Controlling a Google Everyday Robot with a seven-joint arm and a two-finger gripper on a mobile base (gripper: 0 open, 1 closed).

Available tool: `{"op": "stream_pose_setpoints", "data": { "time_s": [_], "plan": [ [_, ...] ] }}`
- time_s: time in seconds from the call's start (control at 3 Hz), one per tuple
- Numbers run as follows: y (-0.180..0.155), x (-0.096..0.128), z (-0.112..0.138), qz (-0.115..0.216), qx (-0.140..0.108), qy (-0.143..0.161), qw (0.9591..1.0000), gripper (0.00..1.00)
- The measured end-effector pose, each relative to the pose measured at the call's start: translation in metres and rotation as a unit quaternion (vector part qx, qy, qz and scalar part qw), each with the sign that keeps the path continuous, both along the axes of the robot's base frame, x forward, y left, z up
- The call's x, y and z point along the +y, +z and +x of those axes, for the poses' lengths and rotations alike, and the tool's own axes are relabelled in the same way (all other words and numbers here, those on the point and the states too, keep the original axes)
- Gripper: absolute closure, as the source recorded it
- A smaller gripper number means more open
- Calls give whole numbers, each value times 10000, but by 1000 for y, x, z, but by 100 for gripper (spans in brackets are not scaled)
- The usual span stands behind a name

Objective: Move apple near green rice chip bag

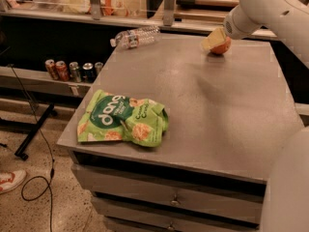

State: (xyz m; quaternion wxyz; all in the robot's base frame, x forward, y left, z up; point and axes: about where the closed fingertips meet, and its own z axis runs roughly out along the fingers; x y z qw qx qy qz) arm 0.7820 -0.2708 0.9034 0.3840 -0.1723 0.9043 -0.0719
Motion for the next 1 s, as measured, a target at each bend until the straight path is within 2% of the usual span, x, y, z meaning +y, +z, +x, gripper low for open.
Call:
{"op": "stream_pose_setpoints", "data": {
  "time_s": [1.0],
  "plan": [
    [-22, 17, 30, 184, 99, 137, 9997, 0]
  ]
}}
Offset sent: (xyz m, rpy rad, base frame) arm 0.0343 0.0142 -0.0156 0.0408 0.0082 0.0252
